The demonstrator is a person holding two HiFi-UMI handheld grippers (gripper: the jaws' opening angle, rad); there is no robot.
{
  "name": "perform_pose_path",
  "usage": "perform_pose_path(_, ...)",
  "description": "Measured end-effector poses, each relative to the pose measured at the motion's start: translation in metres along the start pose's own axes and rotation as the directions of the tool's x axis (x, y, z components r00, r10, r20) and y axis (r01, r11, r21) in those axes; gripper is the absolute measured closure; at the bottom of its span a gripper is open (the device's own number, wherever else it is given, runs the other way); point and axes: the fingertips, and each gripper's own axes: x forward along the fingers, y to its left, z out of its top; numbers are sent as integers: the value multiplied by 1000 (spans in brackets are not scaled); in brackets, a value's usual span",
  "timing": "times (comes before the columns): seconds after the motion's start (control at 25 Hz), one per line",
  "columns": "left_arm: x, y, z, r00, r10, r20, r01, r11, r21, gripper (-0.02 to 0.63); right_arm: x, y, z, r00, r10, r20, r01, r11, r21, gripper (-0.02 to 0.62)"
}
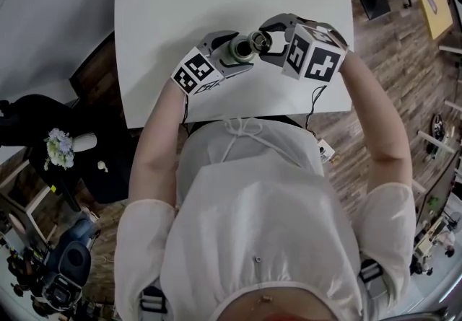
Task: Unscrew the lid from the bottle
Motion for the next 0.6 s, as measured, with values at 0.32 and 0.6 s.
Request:
perform_pose_path(0.32, -1, 1, 0, 1000, 10, -6, -10, 1000, -7, 212, 21, -13, -66, 998, -31, -48, 40, 979, 200, 350)
perform_pose_path(0.6, 2, 0, 2, 1000, 11, -4, -11, 1000, -7, 212, 58, -3, -101, 999, 5, -42, 10, 939, 344, 350)
